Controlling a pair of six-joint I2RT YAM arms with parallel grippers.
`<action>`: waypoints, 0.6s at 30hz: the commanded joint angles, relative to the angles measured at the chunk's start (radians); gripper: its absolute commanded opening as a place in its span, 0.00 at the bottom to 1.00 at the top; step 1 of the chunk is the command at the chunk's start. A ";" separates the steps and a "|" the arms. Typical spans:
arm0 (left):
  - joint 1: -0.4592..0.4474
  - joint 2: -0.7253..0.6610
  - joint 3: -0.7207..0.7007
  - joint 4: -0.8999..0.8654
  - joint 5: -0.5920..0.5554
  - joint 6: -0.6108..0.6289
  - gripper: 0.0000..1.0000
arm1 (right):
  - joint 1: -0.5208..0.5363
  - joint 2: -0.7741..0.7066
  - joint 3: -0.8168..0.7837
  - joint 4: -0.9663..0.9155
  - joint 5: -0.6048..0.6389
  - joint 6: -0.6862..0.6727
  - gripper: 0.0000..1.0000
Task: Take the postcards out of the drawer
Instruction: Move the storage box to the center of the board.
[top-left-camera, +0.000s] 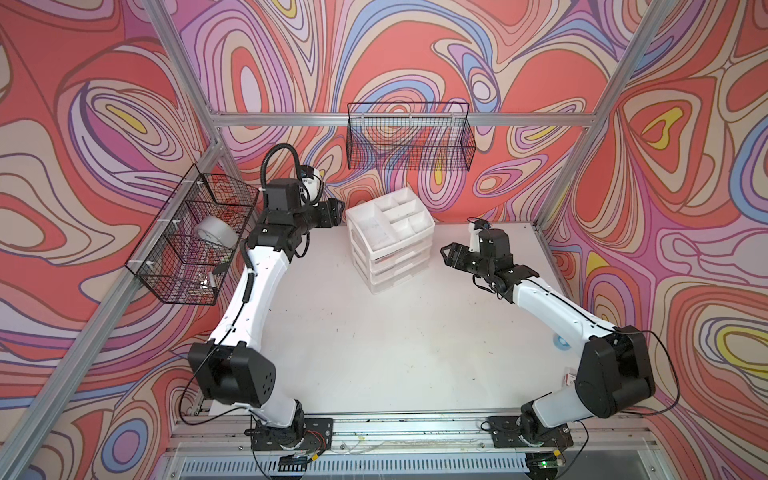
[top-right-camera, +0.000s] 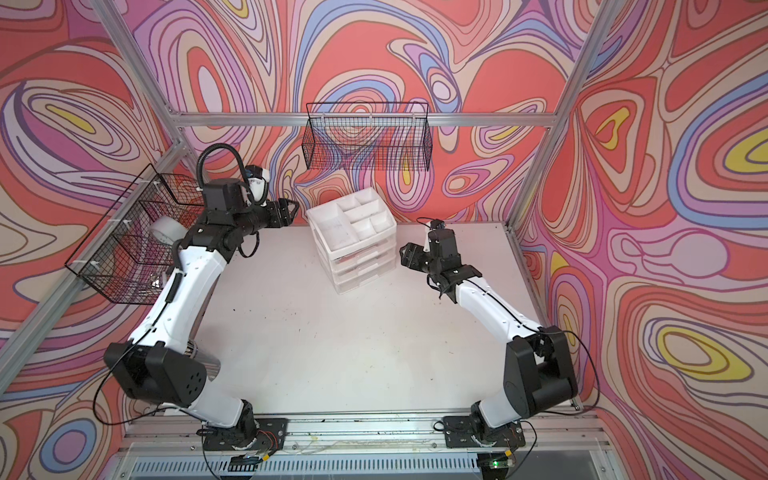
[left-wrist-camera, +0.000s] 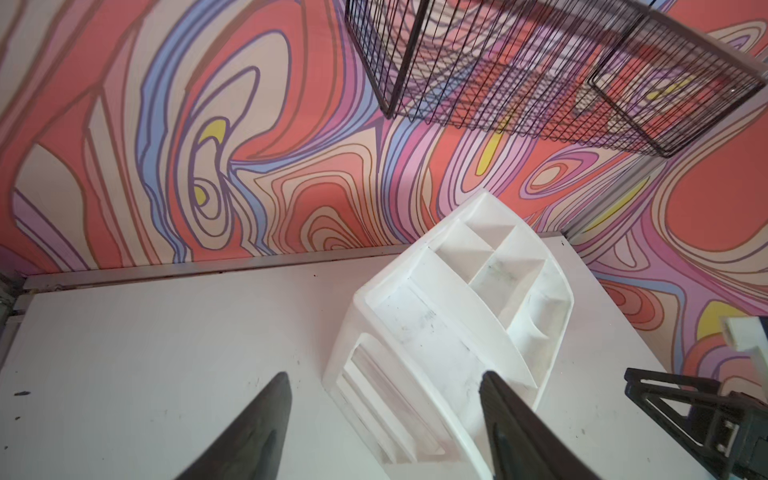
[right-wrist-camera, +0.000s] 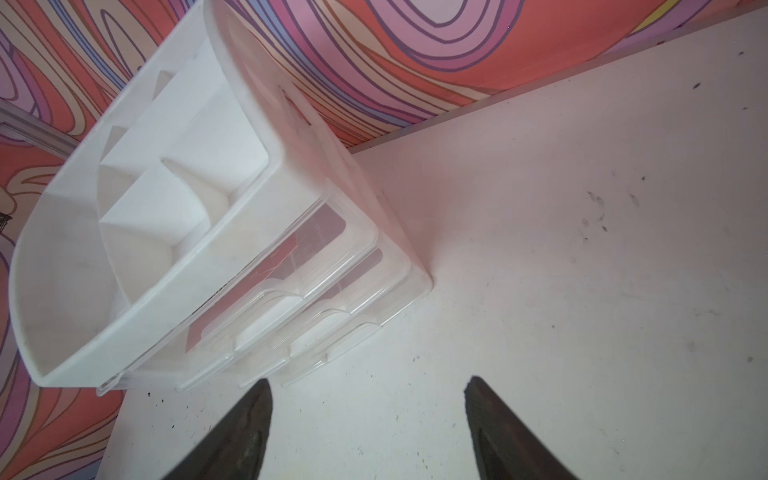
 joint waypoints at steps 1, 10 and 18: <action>-0.019 0.083 0.079 -0.061 0.052 0.025 0.69 | 0.021 0.024 0.032 -0.017 -0.020 0.025 0.73; -0.035 0.337 0.346 -0.144 0.090 0.075 0.54 | 0.041 0.032 0.040 -0.034 -0.060 0.030 0.70; -0.049 0.449 0.499 -0.248 0.063 0.167 0.49 | 0.042 0.039 0.036 -0.036 -0.082 0.029 0.71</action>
